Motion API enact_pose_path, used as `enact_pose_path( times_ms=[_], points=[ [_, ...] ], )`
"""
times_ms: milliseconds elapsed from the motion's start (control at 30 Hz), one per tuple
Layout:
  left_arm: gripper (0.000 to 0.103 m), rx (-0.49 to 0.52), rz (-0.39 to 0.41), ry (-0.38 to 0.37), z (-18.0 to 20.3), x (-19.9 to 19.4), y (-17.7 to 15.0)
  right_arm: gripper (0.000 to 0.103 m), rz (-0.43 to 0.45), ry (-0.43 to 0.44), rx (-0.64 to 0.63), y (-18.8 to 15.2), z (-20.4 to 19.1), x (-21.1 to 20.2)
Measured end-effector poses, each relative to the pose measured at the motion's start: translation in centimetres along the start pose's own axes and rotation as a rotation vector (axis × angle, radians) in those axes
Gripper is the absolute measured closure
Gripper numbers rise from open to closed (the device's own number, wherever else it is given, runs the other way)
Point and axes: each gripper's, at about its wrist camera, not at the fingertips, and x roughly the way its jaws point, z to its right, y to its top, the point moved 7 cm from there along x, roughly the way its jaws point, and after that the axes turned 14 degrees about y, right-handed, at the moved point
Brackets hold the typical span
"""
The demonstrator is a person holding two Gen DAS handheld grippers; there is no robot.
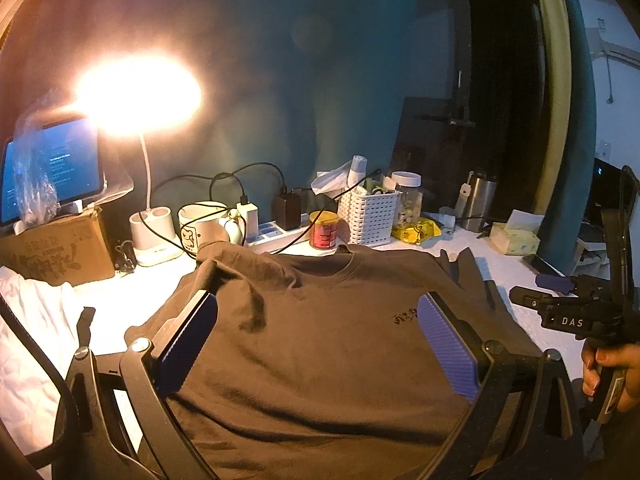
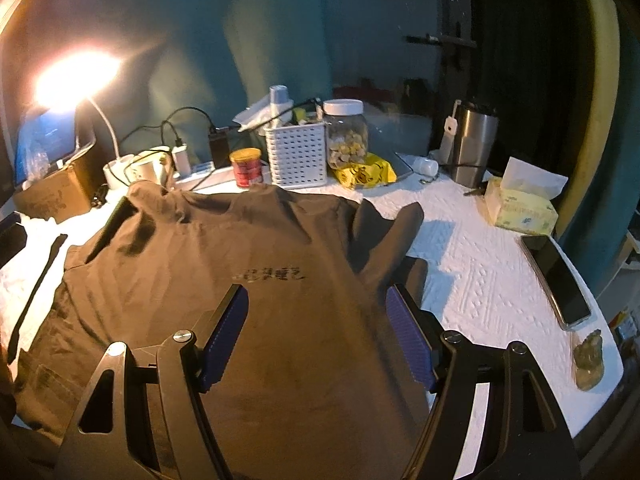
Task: Fold small clothes
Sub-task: 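Move the right gripper to the sleeve nearest it and grasp it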
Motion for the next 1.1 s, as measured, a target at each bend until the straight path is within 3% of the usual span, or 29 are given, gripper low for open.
enact_pose_path(
  times_ms=[633, 867, 1000, 1100],
  points=[
    [0.004, 0.014, -0.079, 0.053, 3.0, 6.7, 1.0, 0.028, -0.068, -0.057, 0.117, 1.7, 12.7, 5.4],
    [0.004, 0.03, -0.108, 0.067, 3.7, 8.4, 1.1, 0.029, -0.146, 0.006, 0.222, 0.3, 15.7, 8.4],
    [0.004, 0.041, -0.115, 0.07, 4.1, 8.9, 1.2, 0.048, -0.213, 0.037, 0.244, -0.7, 16.0, 10.4],
    [0.004, 0.047, -0.122, 0.067, 4.4, 9.2, 1.1, 0.061, -0.212, 0.033, 0.209, -0.5, 15.7, 11.0]
  ],
)
